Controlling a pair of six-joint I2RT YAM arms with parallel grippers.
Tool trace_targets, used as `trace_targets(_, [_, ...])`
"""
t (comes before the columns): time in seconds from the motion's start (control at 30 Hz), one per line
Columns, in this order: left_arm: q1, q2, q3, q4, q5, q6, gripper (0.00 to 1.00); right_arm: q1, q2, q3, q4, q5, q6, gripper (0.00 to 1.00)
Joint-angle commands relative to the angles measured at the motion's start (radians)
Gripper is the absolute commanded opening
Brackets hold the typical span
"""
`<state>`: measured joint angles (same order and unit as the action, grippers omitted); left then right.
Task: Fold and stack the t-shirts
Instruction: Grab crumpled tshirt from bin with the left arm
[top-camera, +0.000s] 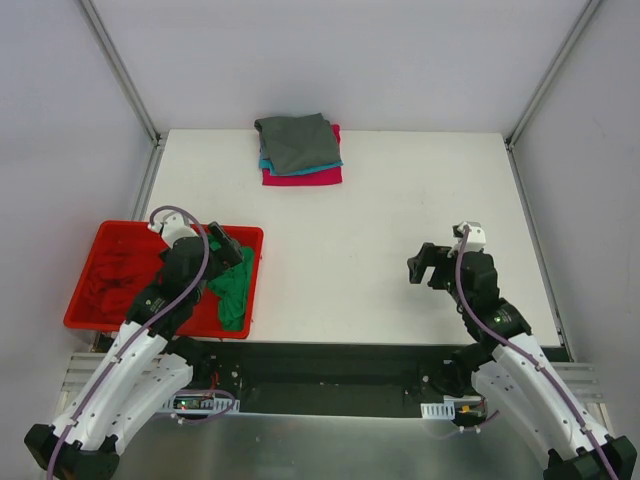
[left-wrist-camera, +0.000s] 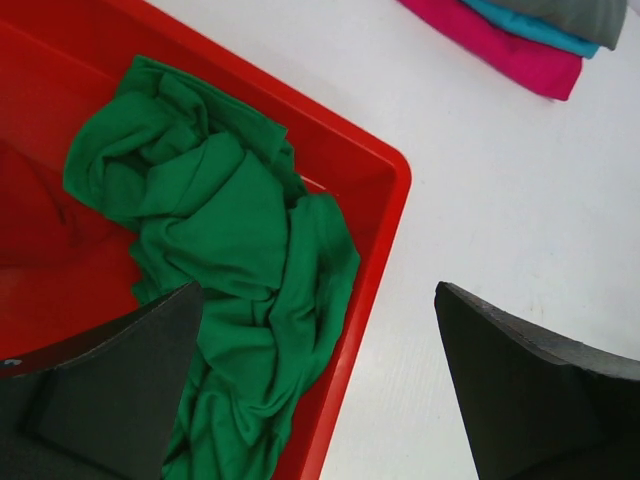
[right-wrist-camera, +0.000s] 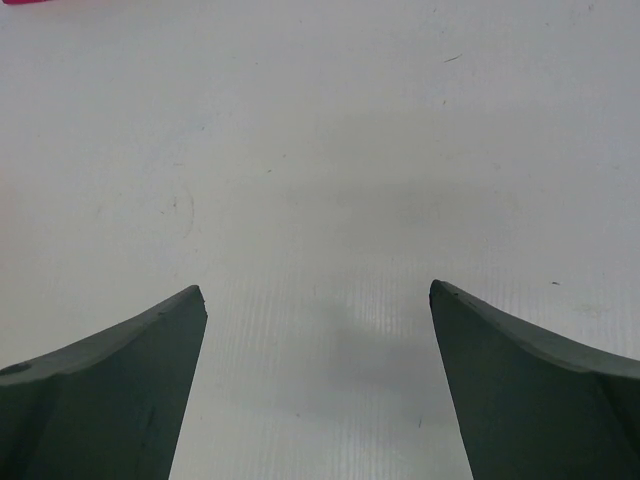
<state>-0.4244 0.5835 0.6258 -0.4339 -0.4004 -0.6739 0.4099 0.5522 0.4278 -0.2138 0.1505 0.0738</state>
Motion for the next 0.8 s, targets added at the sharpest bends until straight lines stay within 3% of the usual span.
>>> trace_targets(0.0, [0.004,0.016,0.029,-0.086,-0.058,-0.091,0.99,-0.005,-0.017,0.011,0.021,0.014,0.014,0.96])
trace_targets(0.27, [0.036,0.070,-0.018,-0.140,-0.109,-0.248,0.99,-0.003,-0.017,0.009,0.022,0.026,0.012,0.96])
trace_targets(0.47, [0.185,0.214,-0.064,-0.103,0.070,-0.276,0.99,-0.003,0.020,0.022,0.021,0.012,0.007,0.96])
trace_targets(0.57, [0.219,0.312,-0.067,-0.066,0.129,-0.270,0.94,-0.003,0.031,0.028,0.011,0.012,0.000,0.96])
trace_targets(0.67, [0.226,0.386,-0.072,-0.016,0.161,-0.265,0.79,-0.003,0.031,0.029,0.002,0.020,0.001,0.96])
trace_targets(0.7, [0.228,0.406,-0.075,0.000,0.170,-0.269,0.68,-0.005,0.029,0.031,0.002,0.017,0.001,0.96])
trace_targets(0.77, [0.230,0.432,-0.071,0.021,0.219,-0.257,0.32,-0.003,0.022,0.031,-0.002,0.003,0.001,0.96])
